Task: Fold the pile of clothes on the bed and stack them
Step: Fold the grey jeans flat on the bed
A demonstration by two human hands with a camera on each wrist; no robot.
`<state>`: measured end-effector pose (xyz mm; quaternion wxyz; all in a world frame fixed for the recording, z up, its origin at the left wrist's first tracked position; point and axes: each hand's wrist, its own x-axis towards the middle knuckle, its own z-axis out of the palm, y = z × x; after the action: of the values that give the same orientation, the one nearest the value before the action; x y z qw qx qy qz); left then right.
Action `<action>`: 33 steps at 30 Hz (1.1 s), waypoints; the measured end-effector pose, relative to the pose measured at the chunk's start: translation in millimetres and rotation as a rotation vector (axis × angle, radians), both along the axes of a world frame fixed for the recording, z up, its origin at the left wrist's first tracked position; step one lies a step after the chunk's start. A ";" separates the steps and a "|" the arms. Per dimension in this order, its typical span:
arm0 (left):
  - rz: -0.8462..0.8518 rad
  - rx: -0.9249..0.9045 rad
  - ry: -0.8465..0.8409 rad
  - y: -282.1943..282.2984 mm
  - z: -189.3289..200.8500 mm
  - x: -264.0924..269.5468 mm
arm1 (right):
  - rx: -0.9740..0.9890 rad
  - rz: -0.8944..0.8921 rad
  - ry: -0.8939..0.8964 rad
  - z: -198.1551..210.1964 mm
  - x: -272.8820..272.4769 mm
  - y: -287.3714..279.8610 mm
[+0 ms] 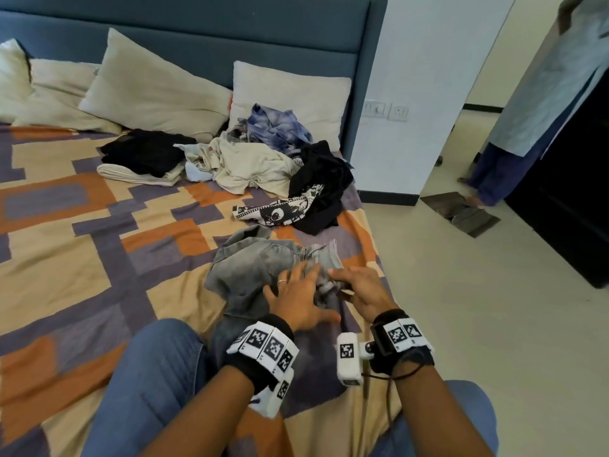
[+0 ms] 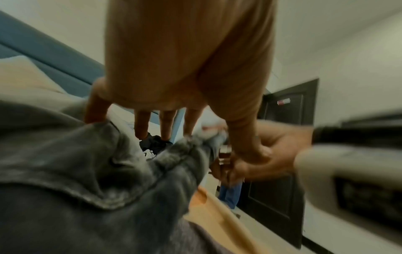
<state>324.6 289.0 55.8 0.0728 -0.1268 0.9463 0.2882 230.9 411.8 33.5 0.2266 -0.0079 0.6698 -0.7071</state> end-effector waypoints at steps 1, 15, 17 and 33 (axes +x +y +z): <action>0.000 -0.011 0.001 3.6 -2.1 -1.0 | -0.012 0.058 0.083 13.6 5.8 -3.0; 0.429 0.983 0.664 -50.7 50.7 17.6 | 0.030 0.122 0.309 19.2 9.4 14.1; 0.409 1.073 0.687 -51.4 67.3 22.2 | -0.086 0.209 0.305 16.0 12.9 4.4; 0.528 0.513 0.604 -85.8 68.8 19.0 | -0.119 0.211 0.659 68.3 25.8 -41.3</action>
<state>343.6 203.2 124.6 -0.2523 -0.2516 0.7588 0.5452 256.6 370.5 101.7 0.0691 -0.3182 0.6602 -0.6769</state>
